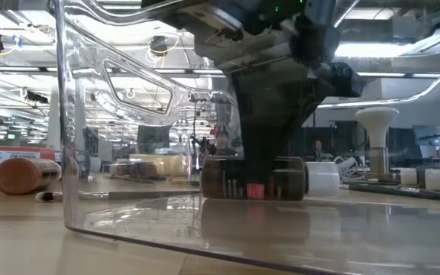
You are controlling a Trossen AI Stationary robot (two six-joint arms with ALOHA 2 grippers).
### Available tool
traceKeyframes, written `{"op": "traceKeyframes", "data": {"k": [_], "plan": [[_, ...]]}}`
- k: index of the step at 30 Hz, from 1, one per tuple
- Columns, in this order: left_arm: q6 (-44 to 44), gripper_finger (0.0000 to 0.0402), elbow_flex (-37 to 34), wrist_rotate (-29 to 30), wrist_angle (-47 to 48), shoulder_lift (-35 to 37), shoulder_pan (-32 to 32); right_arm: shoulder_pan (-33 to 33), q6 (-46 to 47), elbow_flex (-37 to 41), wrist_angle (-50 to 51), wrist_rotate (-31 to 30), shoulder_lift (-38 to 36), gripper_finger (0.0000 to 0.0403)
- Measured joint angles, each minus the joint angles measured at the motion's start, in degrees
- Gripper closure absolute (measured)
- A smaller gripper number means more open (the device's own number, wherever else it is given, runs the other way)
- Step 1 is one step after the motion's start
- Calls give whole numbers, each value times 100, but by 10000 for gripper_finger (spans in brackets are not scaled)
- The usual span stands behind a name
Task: Pick & Place Paint Supplies
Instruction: Put the black paint bottle into the transparent bin
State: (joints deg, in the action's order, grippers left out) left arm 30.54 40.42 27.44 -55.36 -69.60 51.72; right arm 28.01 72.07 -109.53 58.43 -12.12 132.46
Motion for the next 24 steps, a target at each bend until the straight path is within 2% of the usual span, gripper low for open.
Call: {"op": "traceKeyframes", "data": {"k": [10, 18, 24], "plan": [[114, 400, 0, -2, -4, 0, 0, -81, 42, 21, -190, -423, 0, 403], [111, 400, 0, -2, -1, 0, 0, -74, 42, 10, -255, -420, -7, 403], [-6, 400, 0, -4, 1, 0, 0, 136, -68, -411, 124, -402, -55, 403]]}}
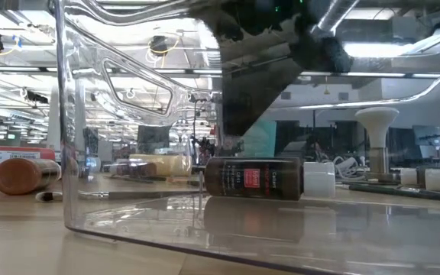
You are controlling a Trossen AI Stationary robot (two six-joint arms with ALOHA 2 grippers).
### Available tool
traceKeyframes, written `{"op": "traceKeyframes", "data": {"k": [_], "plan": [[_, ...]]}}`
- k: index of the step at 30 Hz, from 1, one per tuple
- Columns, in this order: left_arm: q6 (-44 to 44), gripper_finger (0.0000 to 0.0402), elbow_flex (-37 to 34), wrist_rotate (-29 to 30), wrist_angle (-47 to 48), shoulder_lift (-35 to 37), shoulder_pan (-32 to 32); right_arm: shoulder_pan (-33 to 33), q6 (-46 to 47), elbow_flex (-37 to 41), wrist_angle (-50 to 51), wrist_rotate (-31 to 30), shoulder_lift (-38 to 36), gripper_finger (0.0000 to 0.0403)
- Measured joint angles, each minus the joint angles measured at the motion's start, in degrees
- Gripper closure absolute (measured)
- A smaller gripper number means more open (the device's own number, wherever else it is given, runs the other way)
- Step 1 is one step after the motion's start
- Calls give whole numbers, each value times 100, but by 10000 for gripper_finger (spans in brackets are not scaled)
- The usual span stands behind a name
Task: Pick & Place Paint Supplies
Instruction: Put the black paint bottle into the transparent bin
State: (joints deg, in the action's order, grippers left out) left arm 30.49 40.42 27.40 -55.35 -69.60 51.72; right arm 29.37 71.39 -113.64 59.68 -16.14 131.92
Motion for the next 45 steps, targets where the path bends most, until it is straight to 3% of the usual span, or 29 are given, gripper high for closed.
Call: {"op": "traceKeyframes", "data": {"k": [8, 14, 23, 28, 35, 39, 45], "plan": [[-162, 400, 0, 105, 0, 0, -2, 294, -1206, -869, -177, -38, 4, 403], [-297, 400, 0, 390, 7, 0, -178, 338, -1783, -2164, 26, -875, -11, 403], [51, 400, -2, 357, 11, 0, -829, 452, -1431, -1884, -287, -2408, -1187, 403], [190, 400, -2, -172, 64, 0, -1153, 622, -1530, -1883, -294, -3156, -1619, 403], [1184, 400, -2, -782, 1315, 0, -1748, 714, -2824, -1882, -45, -2864, -1735, 403], [1754, 400, -4, -1508, 2280, -2, -2207, 757, -2027, -1875, 966, -2661, -1792, 403], [1867, 400, -4, -1907, 2441, -2, -2999, 651, -755, -1872, 2788, -2589, -1864, 403]]}}
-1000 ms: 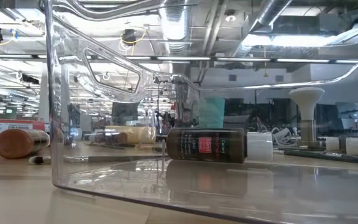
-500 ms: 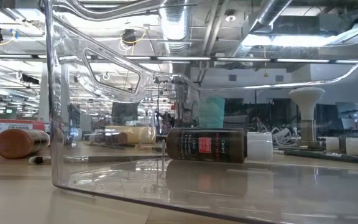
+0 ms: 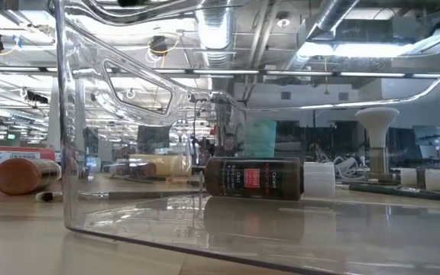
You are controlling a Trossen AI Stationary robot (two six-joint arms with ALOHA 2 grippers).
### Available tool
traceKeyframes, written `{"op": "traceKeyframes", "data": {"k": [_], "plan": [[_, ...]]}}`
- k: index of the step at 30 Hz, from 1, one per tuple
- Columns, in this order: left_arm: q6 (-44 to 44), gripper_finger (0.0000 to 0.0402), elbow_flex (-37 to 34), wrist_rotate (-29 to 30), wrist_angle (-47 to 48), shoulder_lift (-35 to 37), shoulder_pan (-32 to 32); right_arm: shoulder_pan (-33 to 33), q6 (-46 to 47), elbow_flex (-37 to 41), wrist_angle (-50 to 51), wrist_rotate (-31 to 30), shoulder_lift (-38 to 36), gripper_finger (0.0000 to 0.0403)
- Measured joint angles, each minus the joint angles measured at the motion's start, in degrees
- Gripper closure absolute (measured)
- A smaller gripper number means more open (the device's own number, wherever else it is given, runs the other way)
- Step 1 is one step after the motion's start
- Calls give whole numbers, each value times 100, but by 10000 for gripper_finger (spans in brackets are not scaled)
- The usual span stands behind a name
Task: Pick & Place Paint Supplies
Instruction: Put the black paint bottle into the transparent bin
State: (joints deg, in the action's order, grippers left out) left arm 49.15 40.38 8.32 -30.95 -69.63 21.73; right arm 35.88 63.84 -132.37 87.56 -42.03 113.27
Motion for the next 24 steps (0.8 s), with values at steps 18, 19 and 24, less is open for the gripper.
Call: {"op": "traceKeyframes", "data": {"k": [18, 19, 24], "plan": [[489, 400, 2, -1568, 460, -136, -1857, -1000, -2753, 535, -261, 515, -883, 403], [458, 400, 2, -1566, 451, -136, -1859, -1026, -2830, 660, -416, 560, -965, 403], [235, 400, 2, -1564, 439, -136, -1913, -846, -2997, 1621, -1469, 746, -1319, 403]]}}
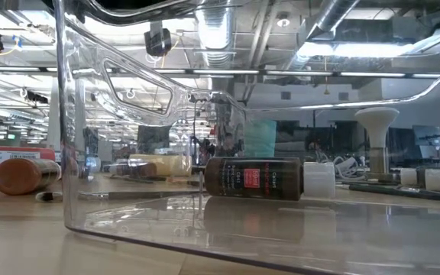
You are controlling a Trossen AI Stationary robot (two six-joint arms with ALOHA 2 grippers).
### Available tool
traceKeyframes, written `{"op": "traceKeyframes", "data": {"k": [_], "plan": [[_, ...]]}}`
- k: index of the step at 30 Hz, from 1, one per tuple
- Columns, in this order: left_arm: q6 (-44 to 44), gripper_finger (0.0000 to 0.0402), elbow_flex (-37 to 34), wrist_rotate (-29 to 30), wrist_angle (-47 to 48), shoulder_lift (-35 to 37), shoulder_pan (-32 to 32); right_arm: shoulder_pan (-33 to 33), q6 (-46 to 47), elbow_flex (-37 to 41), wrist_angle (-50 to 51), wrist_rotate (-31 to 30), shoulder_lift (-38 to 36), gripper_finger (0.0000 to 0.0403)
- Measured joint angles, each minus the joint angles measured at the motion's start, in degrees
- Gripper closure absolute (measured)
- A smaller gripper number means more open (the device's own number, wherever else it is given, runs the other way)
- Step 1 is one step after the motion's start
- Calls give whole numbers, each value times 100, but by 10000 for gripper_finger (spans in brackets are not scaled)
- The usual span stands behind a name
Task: Pick & Place Paint Supplies
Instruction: Put the black paint bottle into the transparent bin
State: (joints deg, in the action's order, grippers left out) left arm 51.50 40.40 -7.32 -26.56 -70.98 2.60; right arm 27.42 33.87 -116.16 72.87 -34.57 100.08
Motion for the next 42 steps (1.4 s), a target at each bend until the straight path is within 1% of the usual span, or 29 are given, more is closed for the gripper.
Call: {"op": "traceKeyframes", "data": {"k": [5, 8, 11, 14, 17, 18, 20, 21, 24, 28, 31, 33, 35, 42], "plan": [[11, 400, 0, 33, -5, 0, -111, 168, 241, 1249, -1049, 291, -211, 403], [16, 400, 0, 48, -6, 0, -175, 120, 533, 2049, -1828, 183, -571, 403], [16, 400, 0, 87, -18, 0, -222, -20, 782, 3010, -2876, 214, -1172, 403], [18, 400, 0, 86, -37, 0, -268, -182, 1142, 4090, -3894, 471, -1855, 403], [18, 401, 0, 88, -52, 0, -277, -341, 1715, 5168, -4659, 720, -2575, 403], [18, 401, 0, 101, -51, 0, -277, -418, 1994, 5480, -4737, 873, -2788, 403], [18, 401, 0, 145, -53, 0, -277, -634, 2543, 6005, -4593, 1228, -3153, 403], [18, 401, 0, 147, -51, 0, -277, -743, 2795, 6194, -4362, 1370, -3287, 403], [18, 401, 0, 152, -51, 0, -277, -1044, 3367, 6450, -3303, 1685, -3575, 403], [18, 401, 0, 178, -51, 2, -274, -1458, 3309, 6443, -1815, 2199, -3710, 403], [17, 401, 0, 178, -51, 2, -274, -1817, 3022, 6442, -749, 2576, -3704, 403], [-2, 401, 0, 178, -51, 2, -274, -2016, 2737, 6443, -252, 2718, -3704, 403], [-4, 401, 0, 178, -51, 2, -274, -2145, 2540, 6443, -59, 2724, -3704, 403], [-11, 401, 0, 176, -51, 2, -274, -2635, 2021, 6488, 7, 2751, -3695, 400]]}}
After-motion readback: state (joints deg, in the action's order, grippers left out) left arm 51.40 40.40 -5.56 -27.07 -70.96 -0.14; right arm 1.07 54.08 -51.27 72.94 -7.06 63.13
